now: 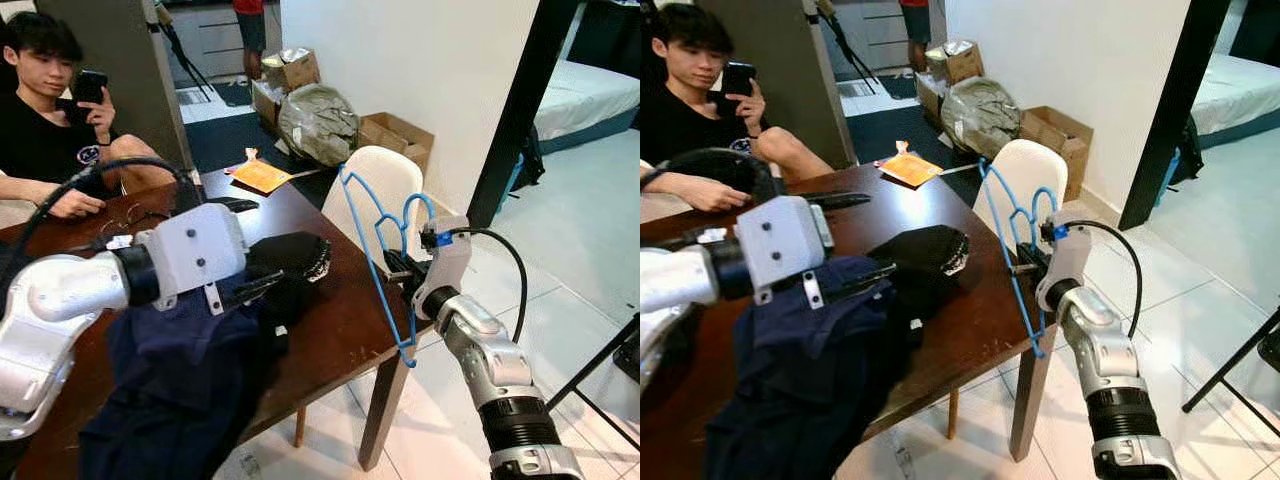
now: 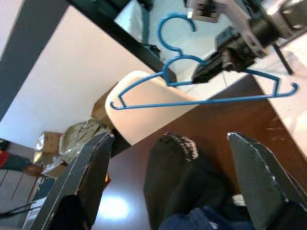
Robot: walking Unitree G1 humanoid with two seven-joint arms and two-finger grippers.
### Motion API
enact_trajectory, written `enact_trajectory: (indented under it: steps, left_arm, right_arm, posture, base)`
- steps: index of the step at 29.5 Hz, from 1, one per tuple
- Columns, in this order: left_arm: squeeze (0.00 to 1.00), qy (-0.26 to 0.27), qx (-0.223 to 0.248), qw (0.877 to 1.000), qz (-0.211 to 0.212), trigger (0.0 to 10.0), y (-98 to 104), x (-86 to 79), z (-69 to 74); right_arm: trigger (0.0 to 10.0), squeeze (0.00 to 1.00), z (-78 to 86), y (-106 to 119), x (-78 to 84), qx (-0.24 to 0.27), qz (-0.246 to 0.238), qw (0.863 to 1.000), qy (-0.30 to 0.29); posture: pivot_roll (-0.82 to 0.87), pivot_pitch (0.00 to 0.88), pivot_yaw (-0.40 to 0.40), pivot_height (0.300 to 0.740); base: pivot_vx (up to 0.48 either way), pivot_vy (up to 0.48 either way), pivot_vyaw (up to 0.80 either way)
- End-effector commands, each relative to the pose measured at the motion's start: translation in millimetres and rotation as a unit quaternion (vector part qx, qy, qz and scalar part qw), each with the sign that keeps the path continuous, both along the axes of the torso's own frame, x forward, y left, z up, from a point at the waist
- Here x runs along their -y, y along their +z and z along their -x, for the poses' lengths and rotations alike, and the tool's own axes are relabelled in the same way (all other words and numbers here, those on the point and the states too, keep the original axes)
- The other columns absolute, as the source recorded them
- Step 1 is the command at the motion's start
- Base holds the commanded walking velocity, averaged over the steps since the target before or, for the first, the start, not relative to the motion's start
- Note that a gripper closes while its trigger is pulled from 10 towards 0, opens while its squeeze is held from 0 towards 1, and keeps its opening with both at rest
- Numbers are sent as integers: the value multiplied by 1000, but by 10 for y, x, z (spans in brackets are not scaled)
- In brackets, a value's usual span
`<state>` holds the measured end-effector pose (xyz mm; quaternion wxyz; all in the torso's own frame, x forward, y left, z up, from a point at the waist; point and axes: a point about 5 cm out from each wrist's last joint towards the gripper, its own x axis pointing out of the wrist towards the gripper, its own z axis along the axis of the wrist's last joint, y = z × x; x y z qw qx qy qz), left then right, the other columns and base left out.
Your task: Hang hanger
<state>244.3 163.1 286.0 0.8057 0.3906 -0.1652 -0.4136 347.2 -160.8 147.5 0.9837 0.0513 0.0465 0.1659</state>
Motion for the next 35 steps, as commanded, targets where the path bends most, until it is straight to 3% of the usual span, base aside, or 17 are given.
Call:
enact_trajectory:
  steps: [1, 4, 6, 13, 19, 23, 30, 35]
  left_arm:
    - [0, 3, -16, 999, -30, 10000, 0, -78, 57]
    - [0, 28, -23, 998, -61, 10000, -37, -169, 67]
    - [0, 37, -26, 997, -59, 10000, -48, -187, 65]
    - [0, 68, -87, 994, -2, 10000, -115, -283, 122]
    - [0, 100, -93, 991, 3, 10000, -112, -424, 140]
    - [0, 100, -91, 991, 11, 10000, -106, -420, 138]
    - [0, 81, -105, 991, 28, 10000, -194, -271, 149]
    - [0, 57, -90, 993, 51, 10000, -8, -288, 212]
  right_arm:
    - [10000, 0, -10, 9, -45, 10, 5, 1000, 6]
    - [10000, 0, -7, -3, -38, 9, 7, 1000, 6]
    - [10000, 0, -7, -3, -32, 9, 7, 1000, 6]
    - [10000, 0, 5, -7, 7, 8, 12, 1000, 2]
    - [10000, 0, 5, -15, 25, 7, 16, 1000, 0]
    - [10000, 0, -3, -12, 19, 7, 16, 1000, 1]
    - [10000, 0, 1, -5, 12, 8, 18, 1000, 4]
    - [10000, 0, 19, -7, 47, 6, 23, 1000, 4]
  posture:
    - [171, 0, -5, 740]
    - [169, 0, -3, 740]
    - [165, 0, 0, 740]
    - [157, 0, 0, 740]
    - [164, 0, -7, 740]
    - [164, 0, -9, 740]
    - [154, 0, -11, 740]
    - [149, 0, -15, 740]
  base:
    - [0, 0, 0]
    - [0, 0, 0]
    - [0, 0, 0]
    - [0, 0, 0]
    - [-82, 0, 0]
    - [0, 0, 0]
    - [279, -386, 0]
    - [0, 0, 0]
